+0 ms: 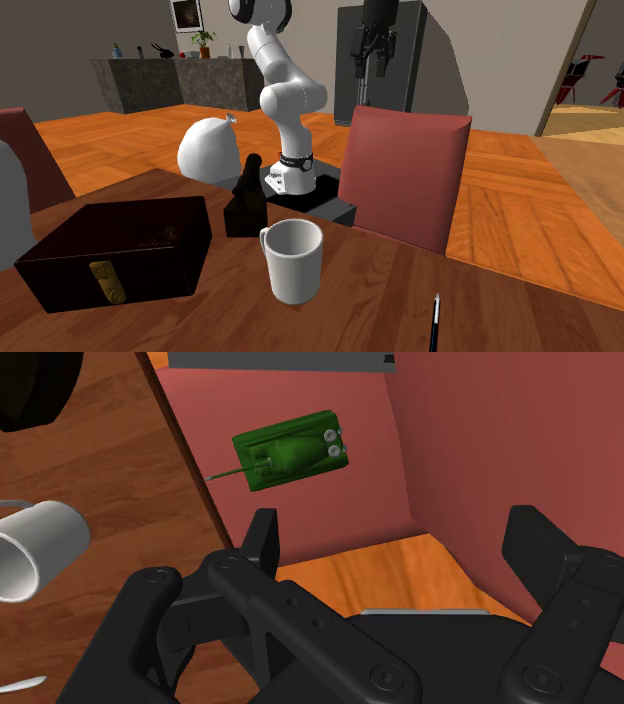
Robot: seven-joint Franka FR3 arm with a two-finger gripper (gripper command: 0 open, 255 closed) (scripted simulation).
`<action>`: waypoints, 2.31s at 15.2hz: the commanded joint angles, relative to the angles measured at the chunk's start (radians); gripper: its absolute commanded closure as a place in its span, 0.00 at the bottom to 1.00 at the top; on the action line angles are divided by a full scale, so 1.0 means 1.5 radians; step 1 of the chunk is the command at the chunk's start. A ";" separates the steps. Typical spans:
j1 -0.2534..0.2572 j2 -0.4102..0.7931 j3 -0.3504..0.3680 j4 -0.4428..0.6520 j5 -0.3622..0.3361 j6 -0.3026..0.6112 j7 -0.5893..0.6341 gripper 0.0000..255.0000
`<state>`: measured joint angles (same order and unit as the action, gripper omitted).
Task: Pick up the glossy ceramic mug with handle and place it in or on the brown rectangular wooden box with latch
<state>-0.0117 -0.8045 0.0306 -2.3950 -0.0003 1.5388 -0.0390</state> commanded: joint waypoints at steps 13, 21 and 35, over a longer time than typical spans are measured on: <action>-0.060 0.153 -0.133 -0.023 -0.094 0.187 -0.130 0.00; -0.085 0.311 -0.217 0.029 -0.113 0.305 -0.216 0.00; -0.123 0.586 -0.303 0.178 -0.031 0.436 -0.369 0.00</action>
<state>-0.1952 0.0623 -0.4245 -2.1321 -0.0534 2.1841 -0.5881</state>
